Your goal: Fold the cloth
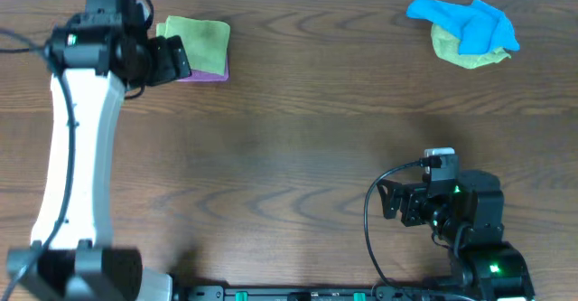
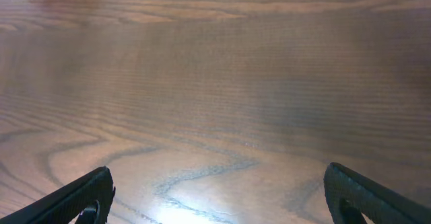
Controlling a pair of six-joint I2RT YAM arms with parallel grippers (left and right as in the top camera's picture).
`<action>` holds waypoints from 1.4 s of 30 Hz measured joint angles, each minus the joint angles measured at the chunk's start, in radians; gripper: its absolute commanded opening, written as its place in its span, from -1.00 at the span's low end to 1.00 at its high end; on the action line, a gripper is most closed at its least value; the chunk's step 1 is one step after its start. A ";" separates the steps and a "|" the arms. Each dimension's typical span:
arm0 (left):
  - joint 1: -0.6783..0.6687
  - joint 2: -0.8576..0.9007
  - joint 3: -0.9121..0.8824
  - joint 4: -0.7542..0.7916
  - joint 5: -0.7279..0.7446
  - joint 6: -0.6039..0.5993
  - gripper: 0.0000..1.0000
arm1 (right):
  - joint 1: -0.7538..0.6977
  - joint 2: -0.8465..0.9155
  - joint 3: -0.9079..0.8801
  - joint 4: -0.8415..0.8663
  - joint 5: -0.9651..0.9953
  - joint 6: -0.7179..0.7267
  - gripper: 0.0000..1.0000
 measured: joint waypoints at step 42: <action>0.000 -1.440 -1.460 0.454 -0.087 0.145 0.91 | 0.000 0.000 -0.003 -0.001 0.000 0.000 0.98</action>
